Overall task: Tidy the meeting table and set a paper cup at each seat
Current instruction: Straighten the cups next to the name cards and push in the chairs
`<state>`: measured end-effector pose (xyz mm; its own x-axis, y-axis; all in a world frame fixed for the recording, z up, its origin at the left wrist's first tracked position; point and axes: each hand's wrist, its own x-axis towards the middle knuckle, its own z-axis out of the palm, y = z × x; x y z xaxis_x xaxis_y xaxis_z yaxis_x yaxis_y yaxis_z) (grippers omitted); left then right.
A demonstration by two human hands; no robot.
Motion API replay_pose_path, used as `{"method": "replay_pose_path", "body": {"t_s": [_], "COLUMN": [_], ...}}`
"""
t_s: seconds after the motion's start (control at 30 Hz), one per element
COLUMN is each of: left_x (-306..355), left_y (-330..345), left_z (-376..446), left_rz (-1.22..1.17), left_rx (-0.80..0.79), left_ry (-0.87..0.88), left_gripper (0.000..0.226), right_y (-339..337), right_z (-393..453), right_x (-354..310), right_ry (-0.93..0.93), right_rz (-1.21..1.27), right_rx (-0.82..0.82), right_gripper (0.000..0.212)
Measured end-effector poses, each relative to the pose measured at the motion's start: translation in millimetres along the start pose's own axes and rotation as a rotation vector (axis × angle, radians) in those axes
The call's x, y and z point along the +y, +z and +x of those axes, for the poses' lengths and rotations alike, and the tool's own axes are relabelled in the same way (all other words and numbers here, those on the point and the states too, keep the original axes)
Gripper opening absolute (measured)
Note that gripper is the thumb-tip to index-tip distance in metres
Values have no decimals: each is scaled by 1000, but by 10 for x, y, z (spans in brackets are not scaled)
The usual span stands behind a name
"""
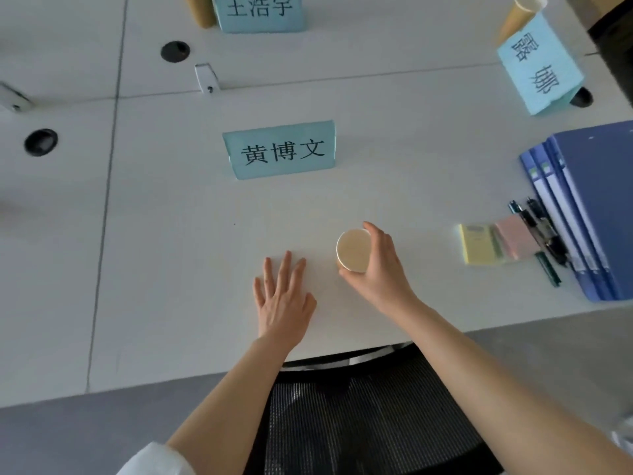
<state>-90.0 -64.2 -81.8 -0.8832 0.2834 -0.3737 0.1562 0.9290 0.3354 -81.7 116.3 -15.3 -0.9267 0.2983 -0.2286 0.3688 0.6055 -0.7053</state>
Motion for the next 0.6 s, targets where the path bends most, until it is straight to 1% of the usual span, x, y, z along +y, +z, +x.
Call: {"method": "replay_pose_path", "body": {"t_s": [0.13,0.2,0.27,0.33,0.47,0.53,0.6], "left_x": [324,461,532,589,795,853,855], "left_y": [11,-17,-47,-92,-137,-82,-4], "left_z": [172,347,582,843,1173,1213,1207], "left_rz": [-44,-33,-13,-42,-178,-142,-95], "left_rx": [39,64,95,121,194,240,279], "left_ry": [-157,-202,-216,-267,-469,-517,-530], "left_gripper": [64,64,64,64,67,68,69], "right_y": [-249,-406,-558,-674,-773,-777,-773], "right_z": [245,417,629,853,1361,1620,1869], "right_x": [66,80,103,126,95,70,47], "right_ry": [-54,-39,-31,-58,-137,-136,-137], "right_rz": [25,57,63,53,39,36,25], "right_rx": [18,2,1,5,29,30,22], "right_gripper": [90,93,88,81,76,78,81]}}
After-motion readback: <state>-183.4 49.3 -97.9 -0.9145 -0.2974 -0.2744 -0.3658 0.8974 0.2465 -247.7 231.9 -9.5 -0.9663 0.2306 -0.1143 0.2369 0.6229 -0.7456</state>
